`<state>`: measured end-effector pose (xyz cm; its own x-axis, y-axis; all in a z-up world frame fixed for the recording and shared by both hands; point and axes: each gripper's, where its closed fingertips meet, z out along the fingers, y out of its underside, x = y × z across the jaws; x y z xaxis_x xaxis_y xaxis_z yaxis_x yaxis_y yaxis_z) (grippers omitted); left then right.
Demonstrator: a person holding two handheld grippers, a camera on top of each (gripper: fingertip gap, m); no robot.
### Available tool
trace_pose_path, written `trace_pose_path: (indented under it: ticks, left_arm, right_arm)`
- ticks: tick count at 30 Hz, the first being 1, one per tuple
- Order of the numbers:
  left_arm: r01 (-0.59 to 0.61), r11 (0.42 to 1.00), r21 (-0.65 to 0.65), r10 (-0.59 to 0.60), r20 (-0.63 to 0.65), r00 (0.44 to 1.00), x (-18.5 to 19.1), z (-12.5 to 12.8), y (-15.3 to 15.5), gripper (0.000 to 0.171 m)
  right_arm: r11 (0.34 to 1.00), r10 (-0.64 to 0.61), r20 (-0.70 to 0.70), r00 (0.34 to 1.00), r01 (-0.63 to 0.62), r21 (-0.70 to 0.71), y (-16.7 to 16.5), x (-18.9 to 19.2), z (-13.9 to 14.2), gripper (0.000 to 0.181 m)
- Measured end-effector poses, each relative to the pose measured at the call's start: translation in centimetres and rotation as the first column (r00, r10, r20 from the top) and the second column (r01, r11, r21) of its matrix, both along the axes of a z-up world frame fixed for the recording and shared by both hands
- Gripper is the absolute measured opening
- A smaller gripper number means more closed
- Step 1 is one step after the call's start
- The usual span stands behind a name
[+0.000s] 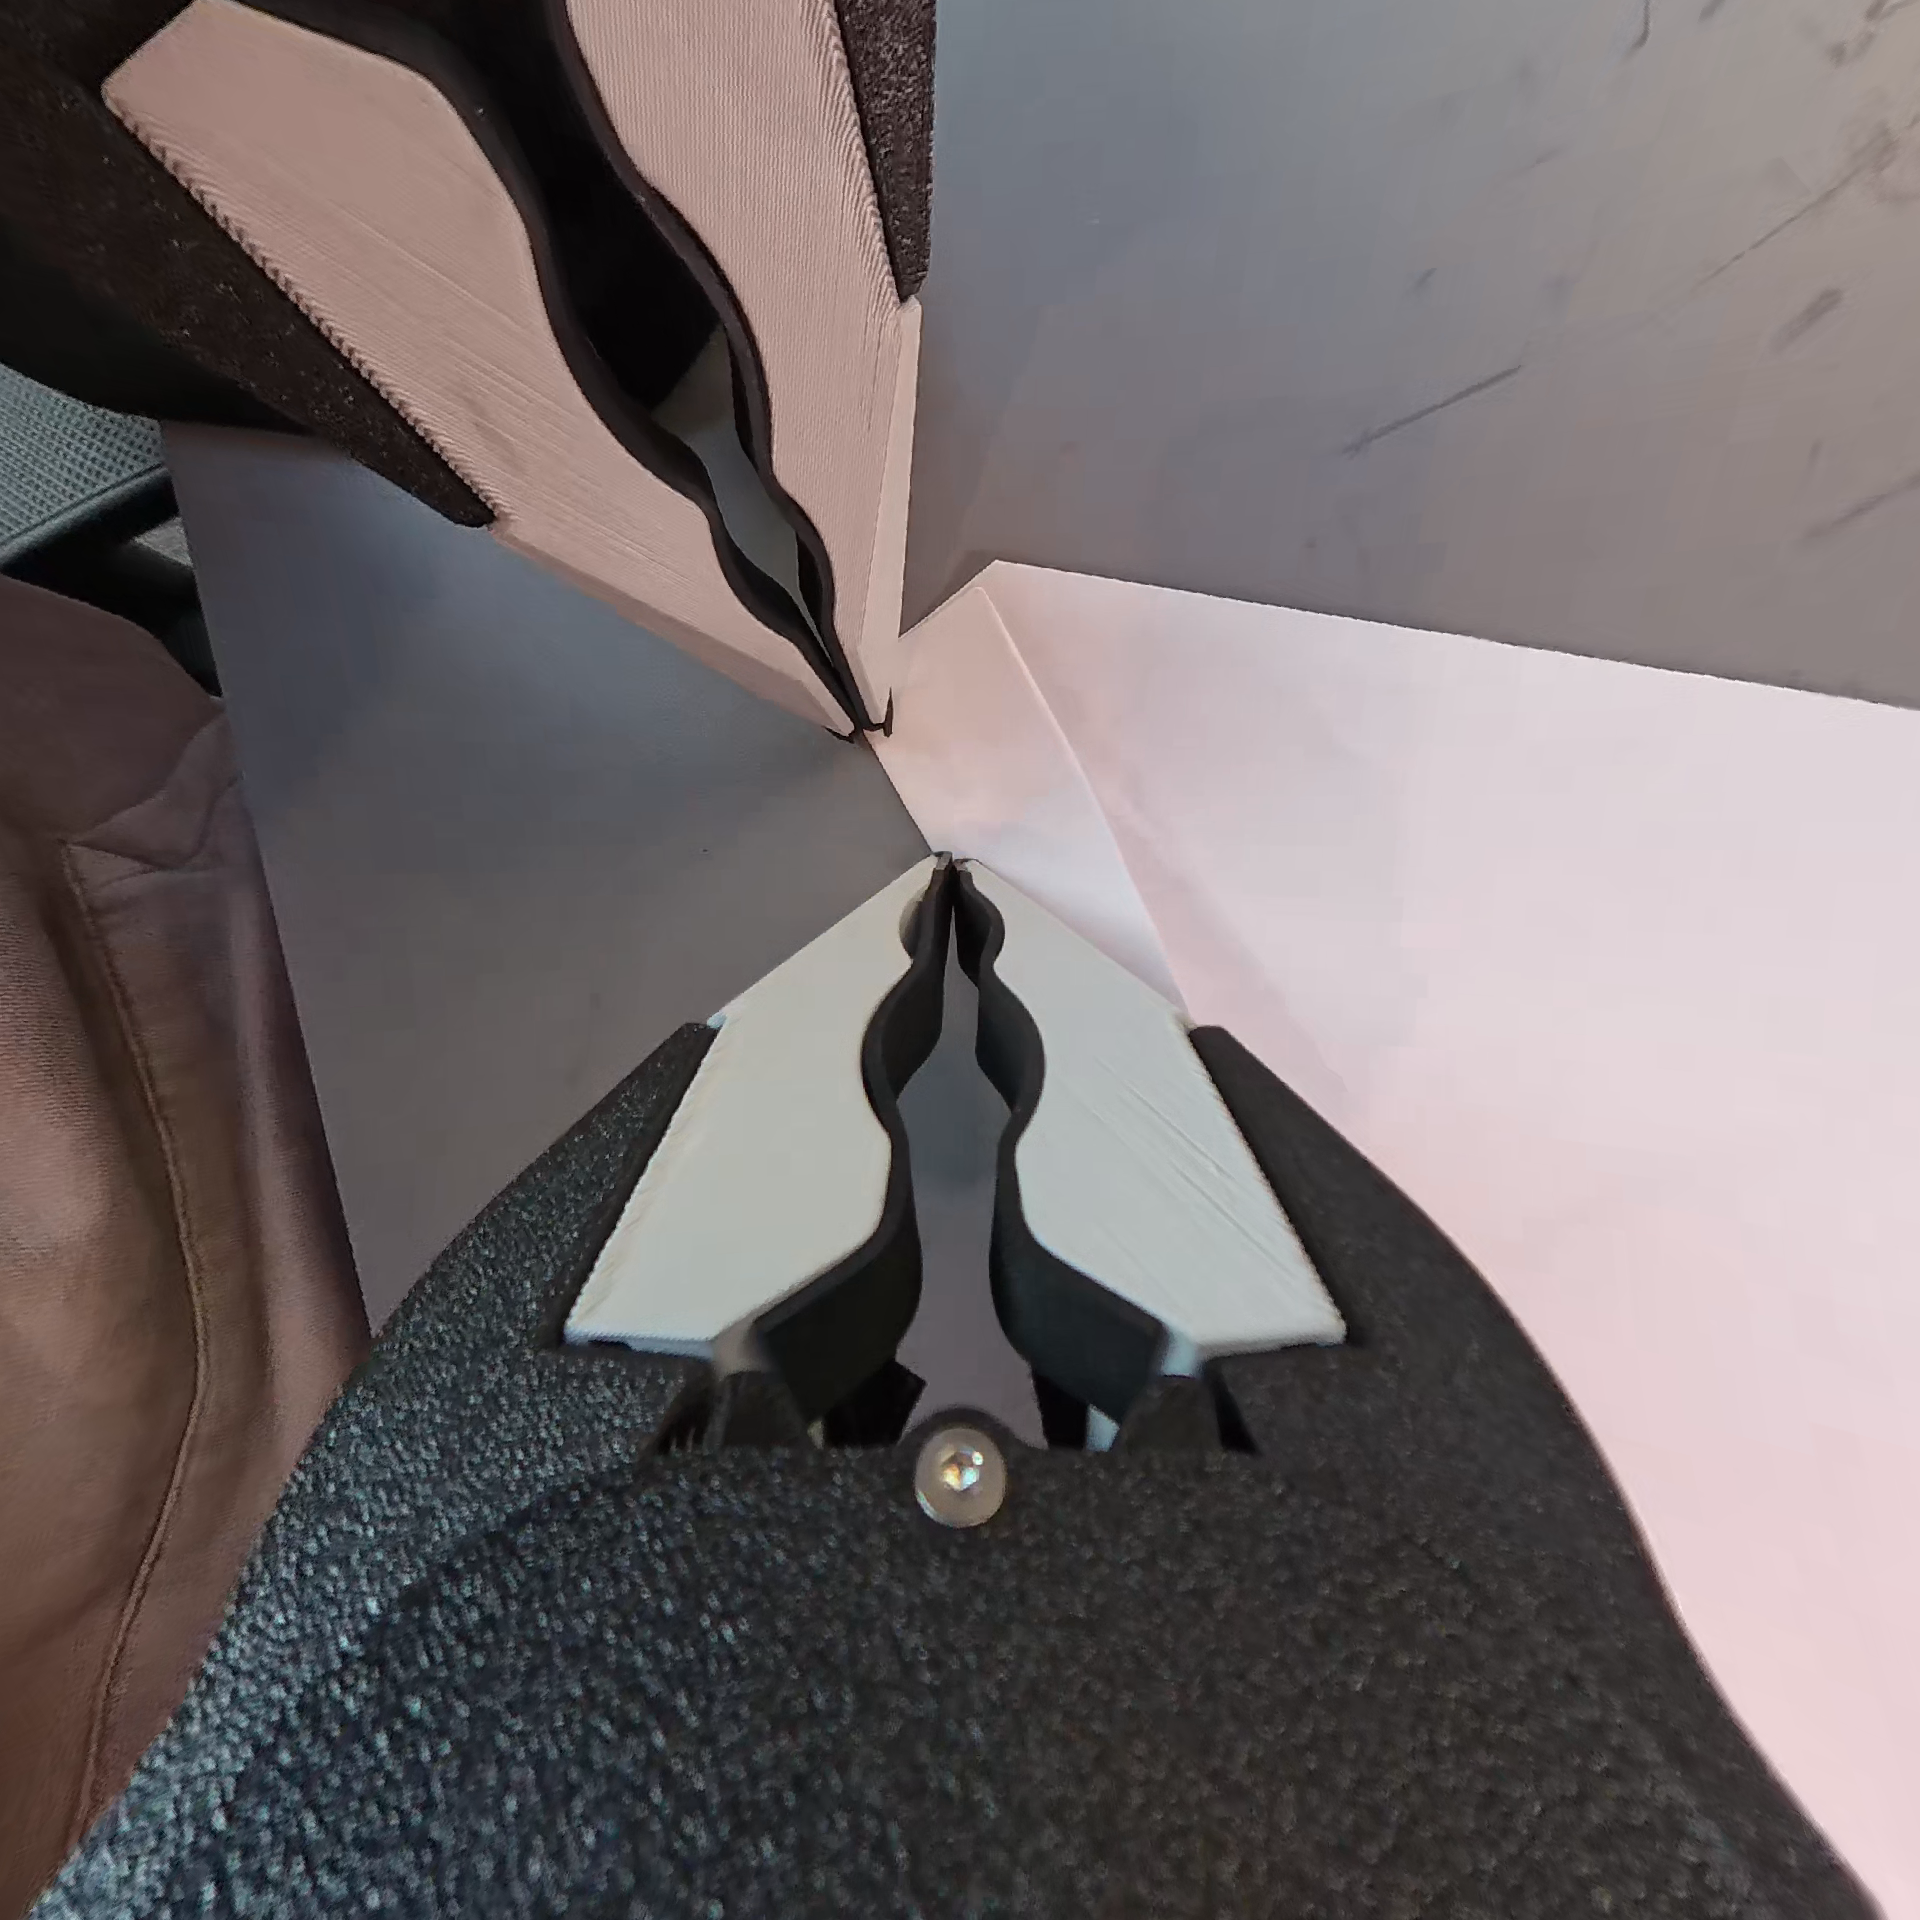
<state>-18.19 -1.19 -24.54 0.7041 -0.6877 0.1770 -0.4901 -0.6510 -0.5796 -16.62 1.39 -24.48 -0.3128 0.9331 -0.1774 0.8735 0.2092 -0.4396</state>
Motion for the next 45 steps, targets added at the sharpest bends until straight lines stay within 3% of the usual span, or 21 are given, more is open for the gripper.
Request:
trace_pose_path:
  ticks: [1, 20, 45]
  left_arm:
    - [0.001, 1.000, 0.001, -0.001, -0.002, 1.000, 0.0, 0.0, 0.0, 0.000]
    - [-0.005, 1.000, 0.013, 0.005, -0.002, 1.000, 0.0, 0.0, 0.0, 0.000]
    - [0.000, 1.000, 0.019, 0.000, -0.007, 1.000, 0.0, 0.0, 0.0, 0.000]
  right_arm:
    - [1.000, 0.006, 0.011, 1.000, -0.006, 0.008, 0.2, 0.2, 0.0, 0.000]
    - [0.997, 0.009, 0.026, 1.000, -0.011, 0.071, 2.4, 2.1, 0.0, 0.000]
    - [0.996, -0.091, 0.040, 0.995, 0.090, 0.022, 5.5, 4.0, 0.0, 0.000]
